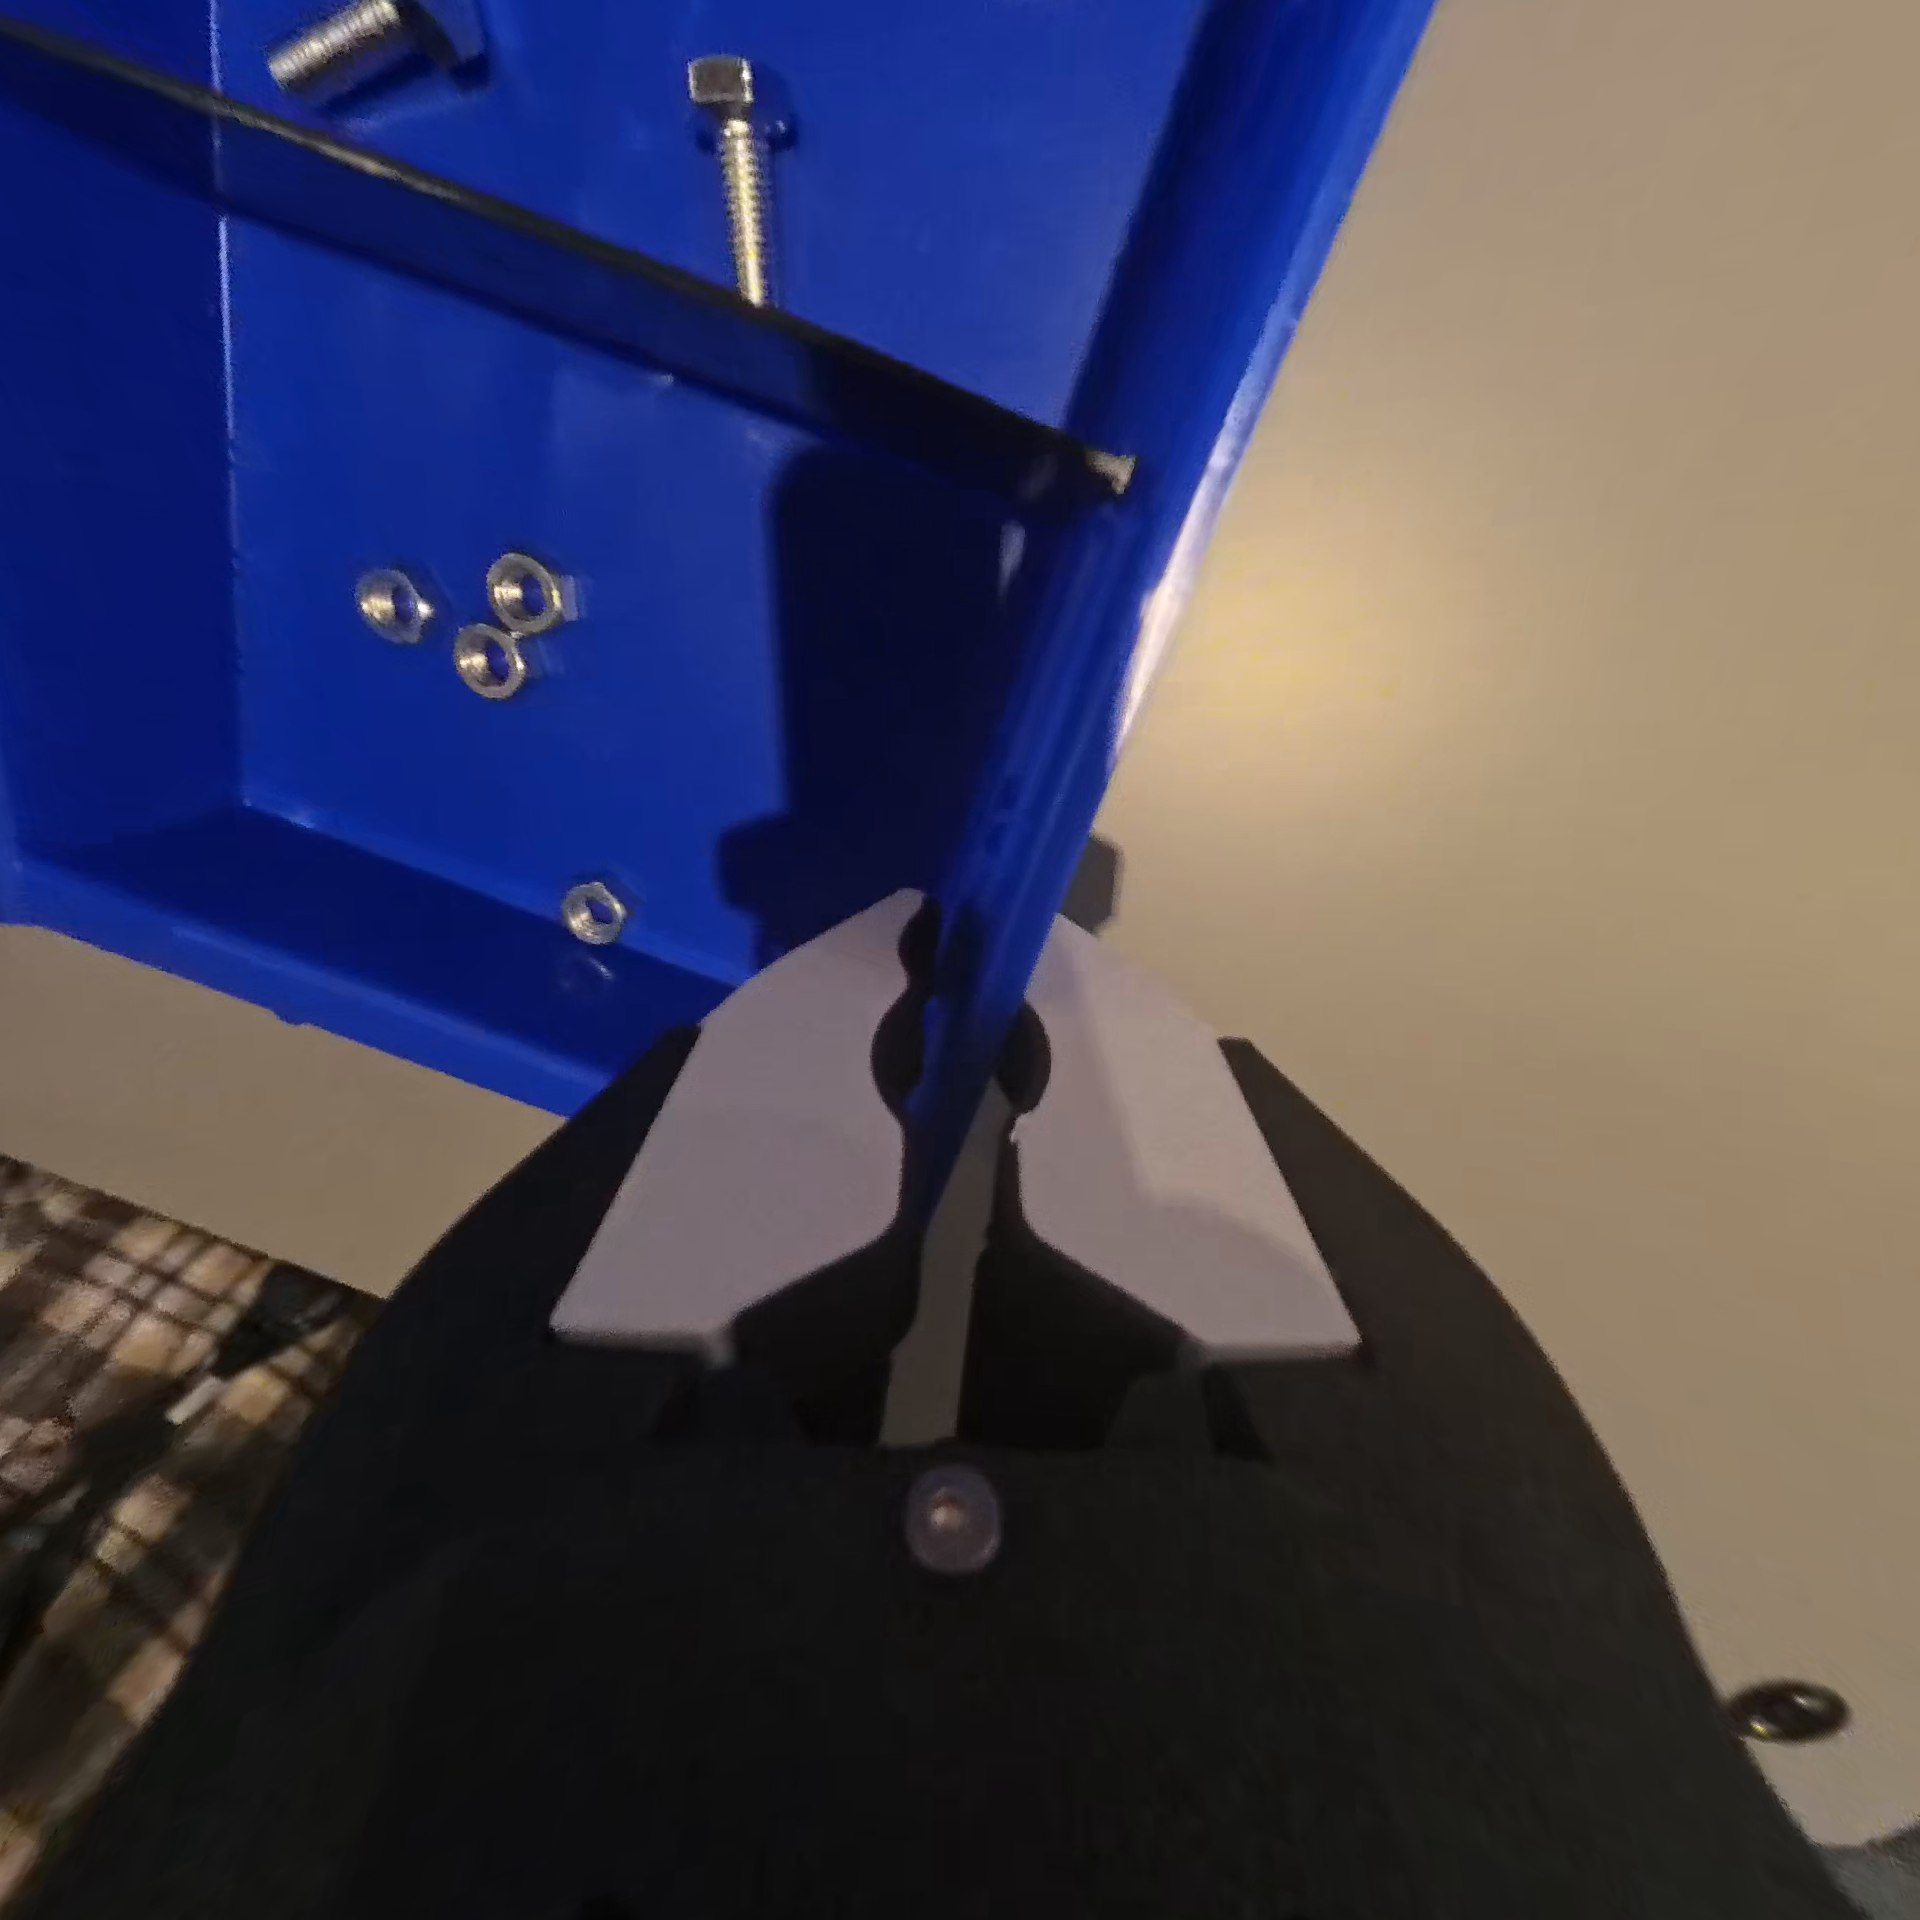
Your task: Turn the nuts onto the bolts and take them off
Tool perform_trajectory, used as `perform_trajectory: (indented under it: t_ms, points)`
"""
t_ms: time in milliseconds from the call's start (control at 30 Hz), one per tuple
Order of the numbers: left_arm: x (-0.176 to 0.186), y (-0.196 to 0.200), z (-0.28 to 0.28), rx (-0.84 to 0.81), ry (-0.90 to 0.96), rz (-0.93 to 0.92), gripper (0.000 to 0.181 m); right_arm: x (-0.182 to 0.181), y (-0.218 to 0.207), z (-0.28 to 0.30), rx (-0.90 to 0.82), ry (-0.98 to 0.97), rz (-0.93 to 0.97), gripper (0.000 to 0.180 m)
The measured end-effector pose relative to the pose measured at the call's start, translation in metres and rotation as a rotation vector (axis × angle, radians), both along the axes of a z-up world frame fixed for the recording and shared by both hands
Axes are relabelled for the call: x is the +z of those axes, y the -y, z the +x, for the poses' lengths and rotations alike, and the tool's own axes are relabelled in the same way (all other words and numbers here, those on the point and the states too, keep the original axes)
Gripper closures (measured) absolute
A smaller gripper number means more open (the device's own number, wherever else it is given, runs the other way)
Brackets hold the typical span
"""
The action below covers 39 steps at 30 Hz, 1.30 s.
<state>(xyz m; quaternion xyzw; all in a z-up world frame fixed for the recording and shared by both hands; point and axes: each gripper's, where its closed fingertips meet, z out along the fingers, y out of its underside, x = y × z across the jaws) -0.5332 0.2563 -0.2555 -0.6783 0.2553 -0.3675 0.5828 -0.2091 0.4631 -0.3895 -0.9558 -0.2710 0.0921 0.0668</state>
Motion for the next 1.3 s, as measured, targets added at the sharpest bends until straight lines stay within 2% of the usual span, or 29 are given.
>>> perform_trajectory:
  t_ms: [400,933,1067,1167,1300]
  points:
    - [0.011,0.011,-0.041,0.083,0.064,0.016,0.12,0.002,0.036,-0.144,0.085,0.015,-0.05,0.171]
    - [0.021,0.01,-0.081,0.22,0.08,0.009,0.12,0.003,0.061,-0.239,0.112,-0.011,-0.111,0.17]
    - [0.023,0.005,-0.093,0.278,0.046,-0.005,0.118,0.005,0.072,-0.256,0.084,-0.107,-0.172,0.165]
    - [0.028,0.002,-0.109,0.348,-0.001,-0.01,0.115,0.015,0.083,-0.261,0.075,-0.234,-0.246,0.154]
    - [0.036,-0.006,-0.146,0.492,-0.126,-0.03,0.106,0.048,0.079,-0.245,0.1,-0.449,-0.183,0.147]
